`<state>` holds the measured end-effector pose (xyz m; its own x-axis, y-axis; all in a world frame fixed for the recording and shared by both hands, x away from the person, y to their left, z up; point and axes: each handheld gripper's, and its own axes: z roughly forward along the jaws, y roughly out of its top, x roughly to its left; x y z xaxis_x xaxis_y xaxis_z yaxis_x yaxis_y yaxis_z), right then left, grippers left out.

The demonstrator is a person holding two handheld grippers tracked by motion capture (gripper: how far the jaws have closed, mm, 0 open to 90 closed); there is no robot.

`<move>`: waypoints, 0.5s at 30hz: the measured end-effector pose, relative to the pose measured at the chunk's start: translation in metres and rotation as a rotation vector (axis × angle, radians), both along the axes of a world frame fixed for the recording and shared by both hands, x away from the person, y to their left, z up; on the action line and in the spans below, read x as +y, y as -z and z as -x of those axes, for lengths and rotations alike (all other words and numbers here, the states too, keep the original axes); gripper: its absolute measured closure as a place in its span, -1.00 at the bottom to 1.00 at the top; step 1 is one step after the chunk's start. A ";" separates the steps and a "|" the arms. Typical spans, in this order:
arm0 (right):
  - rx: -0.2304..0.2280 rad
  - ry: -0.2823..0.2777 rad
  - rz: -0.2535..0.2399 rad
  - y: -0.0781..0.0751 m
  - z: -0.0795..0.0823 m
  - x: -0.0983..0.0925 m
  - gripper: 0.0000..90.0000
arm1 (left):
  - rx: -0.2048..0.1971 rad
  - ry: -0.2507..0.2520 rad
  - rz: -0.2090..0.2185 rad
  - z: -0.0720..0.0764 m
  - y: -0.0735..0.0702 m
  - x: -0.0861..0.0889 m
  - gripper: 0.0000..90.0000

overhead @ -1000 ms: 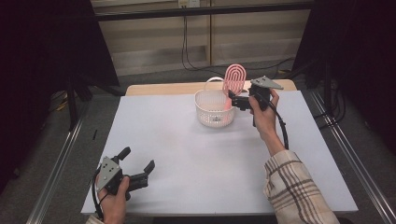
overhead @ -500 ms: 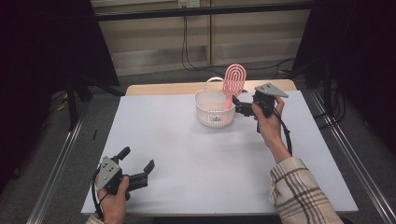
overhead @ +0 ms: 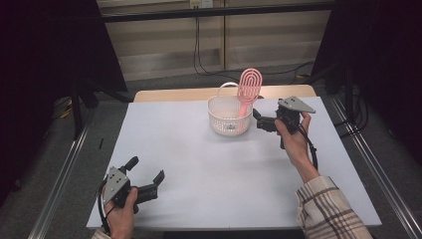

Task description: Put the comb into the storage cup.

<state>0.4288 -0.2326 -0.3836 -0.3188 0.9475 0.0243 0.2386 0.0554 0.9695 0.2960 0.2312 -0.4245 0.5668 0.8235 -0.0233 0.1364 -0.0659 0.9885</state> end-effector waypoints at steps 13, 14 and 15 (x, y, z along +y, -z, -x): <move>-0.008 -0.010 0.011 0.003 0.020 -0.004 -0.99 | 0.002 -0.015 -0.012 -0.002 0.001 -0.002 -0.97; -0.013 -0.009 0.014 0.003 0.021 -0.004 -0.99 | 0.003 -0.015 -0.011 -0.002 0.001 -0.003 -0.96; -0.014 -0.009 0.017 0.004 0.022 -0.005 -0.99 | 0.003 -0.014 -0.014 -0.002 0.001 -0.003 -0.97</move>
